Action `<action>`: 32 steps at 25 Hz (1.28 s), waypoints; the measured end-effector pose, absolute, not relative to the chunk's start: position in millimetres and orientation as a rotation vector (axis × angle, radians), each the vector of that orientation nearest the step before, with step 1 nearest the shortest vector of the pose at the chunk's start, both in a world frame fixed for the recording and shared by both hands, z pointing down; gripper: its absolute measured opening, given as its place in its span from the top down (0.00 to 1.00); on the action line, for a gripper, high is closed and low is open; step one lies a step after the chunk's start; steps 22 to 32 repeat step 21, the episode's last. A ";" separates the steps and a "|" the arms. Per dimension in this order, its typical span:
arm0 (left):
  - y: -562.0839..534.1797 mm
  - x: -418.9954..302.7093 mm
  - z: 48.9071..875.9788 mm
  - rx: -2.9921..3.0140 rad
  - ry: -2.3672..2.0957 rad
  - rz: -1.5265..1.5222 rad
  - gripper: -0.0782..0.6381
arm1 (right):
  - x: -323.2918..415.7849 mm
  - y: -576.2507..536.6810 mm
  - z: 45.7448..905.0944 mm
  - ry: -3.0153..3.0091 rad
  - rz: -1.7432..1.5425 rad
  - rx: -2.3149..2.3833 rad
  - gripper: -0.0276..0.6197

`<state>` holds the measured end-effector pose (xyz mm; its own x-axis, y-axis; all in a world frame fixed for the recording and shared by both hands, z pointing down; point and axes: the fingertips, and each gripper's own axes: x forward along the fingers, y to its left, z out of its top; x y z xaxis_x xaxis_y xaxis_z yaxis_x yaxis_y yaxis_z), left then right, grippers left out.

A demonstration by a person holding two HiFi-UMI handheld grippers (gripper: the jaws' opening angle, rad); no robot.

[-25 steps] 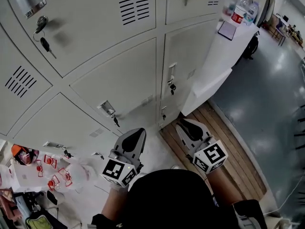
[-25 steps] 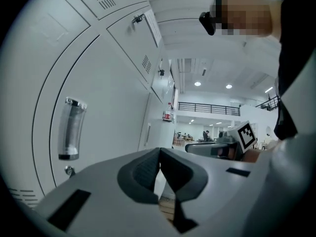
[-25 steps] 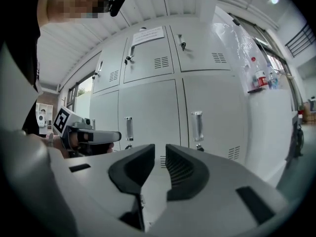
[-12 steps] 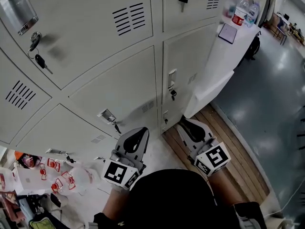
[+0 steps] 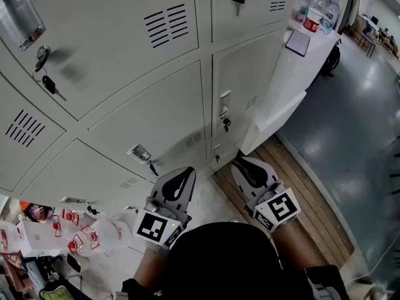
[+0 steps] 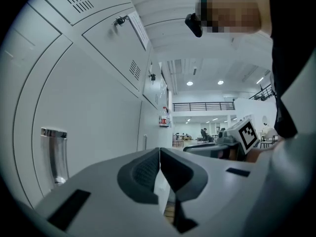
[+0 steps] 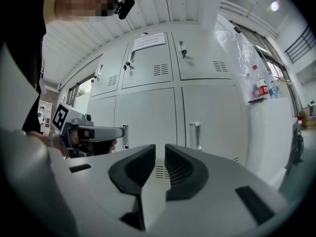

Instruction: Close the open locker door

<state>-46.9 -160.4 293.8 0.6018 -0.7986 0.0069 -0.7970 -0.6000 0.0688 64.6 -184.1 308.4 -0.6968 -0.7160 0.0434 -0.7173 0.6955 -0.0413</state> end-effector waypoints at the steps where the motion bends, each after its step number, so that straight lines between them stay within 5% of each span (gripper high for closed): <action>1: -160.6 -46.8 293.0 2.751 -1.377 -0.047 0.86 | 65.1 -184.0 308.7 -2.870 0.088 1.216 0.84; 32: -150.0 -41.5 306.3 2.729 -1.367 -0.009 0.86 | 75.7 -169.8 314.7 -2.874 0.123 1.225 0.84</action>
